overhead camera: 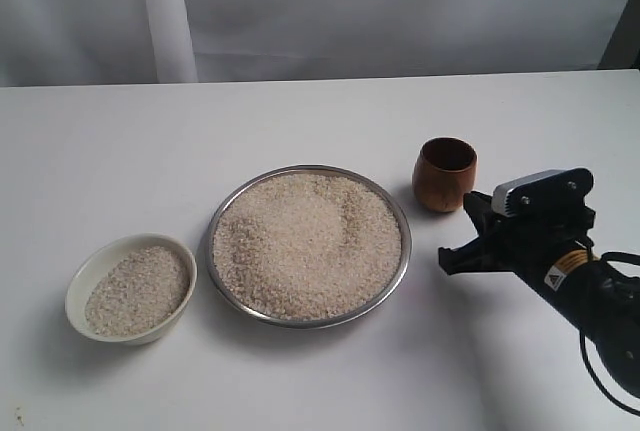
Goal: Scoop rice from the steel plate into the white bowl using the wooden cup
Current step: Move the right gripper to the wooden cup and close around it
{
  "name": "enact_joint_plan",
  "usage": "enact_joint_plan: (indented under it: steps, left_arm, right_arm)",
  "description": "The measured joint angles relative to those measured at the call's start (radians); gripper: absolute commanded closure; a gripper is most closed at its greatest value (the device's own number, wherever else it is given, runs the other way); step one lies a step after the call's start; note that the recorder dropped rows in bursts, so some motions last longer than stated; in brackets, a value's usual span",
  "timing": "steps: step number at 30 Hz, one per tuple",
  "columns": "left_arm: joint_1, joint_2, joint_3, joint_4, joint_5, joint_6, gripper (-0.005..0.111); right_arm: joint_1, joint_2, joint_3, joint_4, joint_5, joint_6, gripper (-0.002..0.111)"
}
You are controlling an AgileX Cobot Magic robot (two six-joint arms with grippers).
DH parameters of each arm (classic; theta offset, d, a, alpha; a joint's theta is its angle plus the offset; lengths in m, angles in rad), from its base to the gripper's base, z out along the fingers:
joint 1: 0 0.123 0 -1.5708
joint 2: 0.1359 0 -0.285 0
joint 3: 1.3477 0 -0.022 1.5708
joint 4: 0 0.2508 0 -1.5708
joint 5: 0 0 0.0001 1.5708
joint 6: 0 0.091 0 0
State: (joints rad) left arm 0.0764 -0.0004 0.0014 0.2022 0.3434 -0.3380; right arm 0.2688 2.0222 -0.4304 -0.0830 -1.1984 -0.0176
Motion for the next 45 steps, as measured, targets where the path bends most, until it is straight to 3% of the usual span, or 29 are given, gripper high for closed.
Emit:
enact_joint_plan:
  steps: [5, 7, 11, 16, 18, 29, 38, 45]
  left_arm:
    - [0.000, 0.000, 0.000, 0.000, 0.000, 0.000, 0.107]
    - [0.000, 0.000, 0.000, 0.000, 0.000, 0.000, 0.107]
    - [0.000, 0.000, 0.000, 0.000, 0.000, 0.000, 0.107]
    - [0.000, 0.000, 0.000, 0.000, 0.000, 0.000, 0.107]
    - [0.000, 0.000, 0.000, 0.000, 0.000, 0.000, 0.107]
    - [0.000, 0.000, 0.000, 0.000, 0.000, 0.000, 0.107]
    - [0.000, 0.000, 0.000, 0.000, 0.000, 0.000, 0.107]
    - [0.000, 0.000, 0.000, 0.000, 0.000, 0.000, 0.107]
  right_arm:
    - [0.000, 0.008, 0.000, 0.002, -0.006, 0.000, 0.107]
    - [0.000, 0.008, 0.000, 0.002, -0.006, 0.000, 0.100]
    - [0.000, 0.008, 0.000, 0.002, -0.006, -0.002, 0.069]
    - [0.000, 0.008, 0.000, 0.002, -0.007, -0.002, 0.016]
    - [0.000, 0.008, -0.002, 0.002, -0.007, -0.002, 0.004]
    - [0.000, 0.008, -0.026, -0.020, -0.009, 0.042, 0.003]
    - [0.000, 0.009, -0.151, 0.013, 0.082, 0.074, 0.003]
    - [0.000, 0.150, -0.232, 0.018, 0.037, 0.095, 0.003]
